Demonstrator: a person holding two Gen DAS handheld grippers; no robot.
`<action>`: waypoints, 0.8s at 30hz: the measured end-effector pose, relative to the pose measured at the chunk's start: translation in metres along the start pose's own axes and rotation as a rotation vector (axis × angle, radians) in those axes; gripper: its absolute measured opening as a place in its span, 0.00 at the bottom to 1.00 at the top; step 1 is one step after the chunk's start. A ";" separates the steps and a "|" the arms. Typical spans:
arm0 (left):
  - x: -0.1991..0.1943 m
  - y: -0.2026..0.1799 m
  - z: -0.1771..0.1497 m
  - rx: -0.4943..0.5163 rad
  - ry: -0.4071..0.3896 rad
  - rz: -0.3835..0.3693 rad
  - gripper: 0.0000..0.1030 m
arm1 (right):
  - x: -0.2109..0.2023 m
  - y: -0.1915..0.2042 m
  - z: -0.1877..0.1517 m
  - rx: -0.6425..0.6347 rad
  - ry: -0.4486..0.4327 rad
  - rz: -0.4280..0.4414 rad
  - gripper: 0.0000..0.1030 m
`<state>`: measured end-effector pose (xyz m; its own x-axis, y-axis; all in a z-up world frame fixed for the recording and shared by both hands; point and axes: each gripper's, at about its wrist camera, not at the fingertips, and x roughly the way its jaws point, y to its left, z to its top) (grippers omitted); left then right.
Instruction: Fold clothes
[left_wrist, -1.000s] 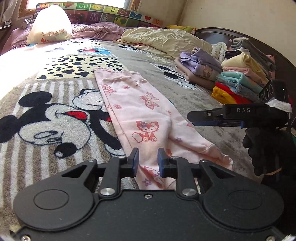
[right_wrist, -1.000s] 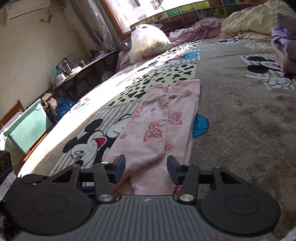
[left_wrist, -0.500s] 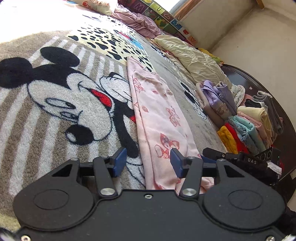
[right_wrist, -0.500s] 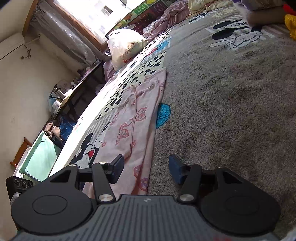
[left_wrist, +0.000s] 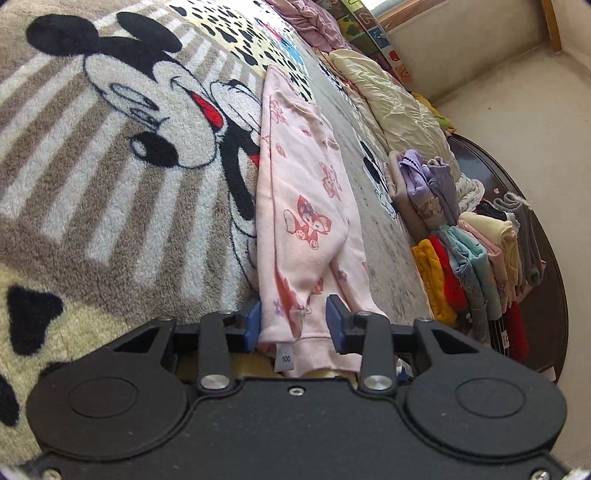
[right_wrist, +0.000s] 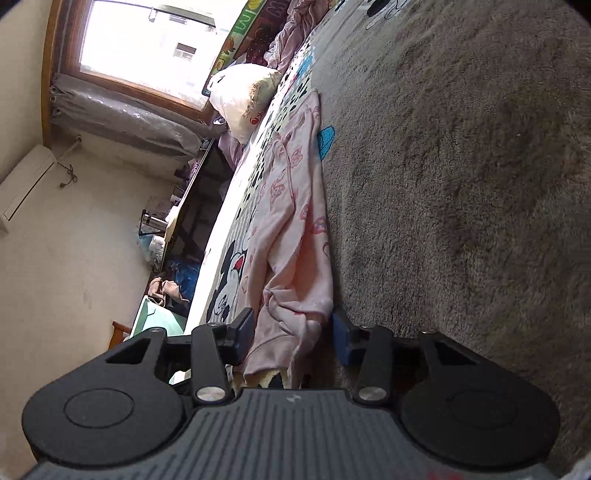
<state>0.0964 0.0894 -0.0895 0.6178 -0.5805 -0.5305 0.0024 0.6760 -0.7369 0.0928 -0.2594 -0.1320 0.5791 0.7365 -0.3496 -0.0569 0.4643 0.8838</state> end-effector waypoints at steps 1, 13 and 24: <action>0.000 0.002 0.000 -0.012 -0.006 0.004 0.19 | 0.001 -0.001 -0.001 0.011 -0.011 -0.004 0.34; -0.022 -0.013 -0.036 -0.016 0.031 0.025 0.05 | -0.015 -0.009 -0.006 0.061 -0.049 0.059 0.19; -0.044 -0.027 -0.023 0.083 -0.084 0.013 0.36 | -0.063 0.002 -0.012 0.039 -0.028 0.004 0.42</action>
<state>0.0514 0.0863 -0.0565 0.6820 -0.5333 -0.5004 0.0567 0.7207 -0.6909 0.0464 -0.2993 -0.1119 0.6018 0.7239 -0.3373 -0.0279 0.4412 0.8970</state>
